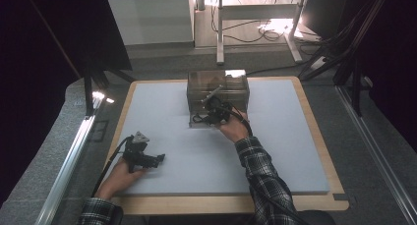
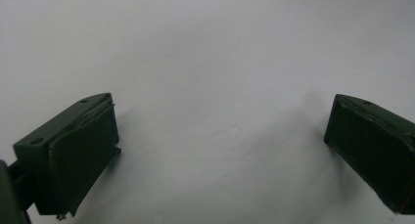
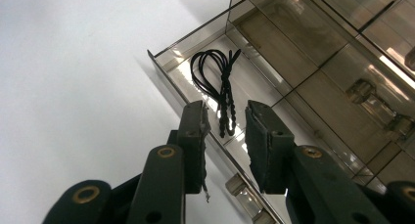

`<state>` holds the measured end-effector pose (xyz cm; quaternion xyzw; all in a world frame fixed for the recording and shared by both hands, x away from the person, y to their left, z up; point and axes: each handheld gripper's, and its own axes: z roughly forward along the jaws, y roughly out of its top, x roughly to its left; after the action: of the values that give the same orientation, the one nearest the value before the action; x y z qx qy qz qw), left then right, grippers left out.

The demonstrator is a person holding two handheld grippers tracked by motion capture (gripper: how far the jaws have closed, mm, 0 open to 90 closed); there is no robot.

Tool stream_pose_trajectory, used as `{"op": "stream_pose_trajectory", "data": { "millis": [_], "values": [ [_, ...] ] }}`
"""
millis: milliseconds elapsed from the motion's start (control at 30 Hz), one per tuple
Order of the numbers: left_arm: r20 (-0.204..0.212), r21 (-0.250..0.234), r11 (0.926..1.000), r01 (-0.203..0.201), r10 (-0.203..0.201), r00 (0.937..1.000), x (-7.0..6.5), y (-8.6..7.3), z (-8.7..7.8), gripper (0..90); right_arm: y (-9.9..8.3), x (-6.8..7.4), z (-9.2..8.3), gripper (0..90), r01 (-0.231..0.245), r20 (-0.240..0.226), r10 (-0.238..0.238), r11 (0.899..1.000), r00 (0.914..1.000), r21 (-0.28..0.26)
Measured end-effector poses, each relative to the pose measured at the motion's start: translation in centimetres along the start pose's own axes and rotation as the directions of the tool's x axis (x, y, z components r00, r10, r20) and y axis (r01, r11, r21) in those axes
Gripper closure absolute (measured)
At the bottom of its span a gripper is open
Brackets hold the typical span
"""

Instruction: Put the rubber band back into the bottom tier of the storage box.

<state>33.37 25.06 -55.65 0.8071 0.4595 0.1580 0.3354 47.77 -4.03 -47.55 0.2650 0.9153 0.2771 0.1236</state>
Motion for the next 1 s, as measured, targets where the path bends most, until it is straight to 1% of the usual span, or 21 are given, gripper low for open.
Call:
{"op": "stream_pose_trajectory", "data": {
  "millis": [333,567,733,1000],
  "values": [
    [0.000,0.000,1.0000,0.000,0.000,1.0000,0.0,0.0,0.0,0.0,-0.7,0.1,-0.8,64.7,0.011,-0.001,-0.011,1.000,0.9999,-0.011],
    [0.000,-0.001,1.0000,0.001,-0.001,1.0000,0.0,0.0,0.0,0.0,-1.2,0.2,-1.3,62.0,0.008,-0.002,-0.008,1.000,1.0000,-0.011],
    [0.000,-0.001,1.0000,0.001,-0.001,1.0000,0.0,0.0,0.0,0.0,-1.6,0.2,-1.5,58.8,0.010,-0.001,-0.010,1.000,1.0000,-0.009],
    [0.000,-0.001,1.0000,0.001,-0.001,1.0000,0.0,0.0,0.0,0.0,-2.2,0.4,-1.9,51.2,0.013,0.004,-0.013,1.000,0.9999,-0.005]
  ]
}}
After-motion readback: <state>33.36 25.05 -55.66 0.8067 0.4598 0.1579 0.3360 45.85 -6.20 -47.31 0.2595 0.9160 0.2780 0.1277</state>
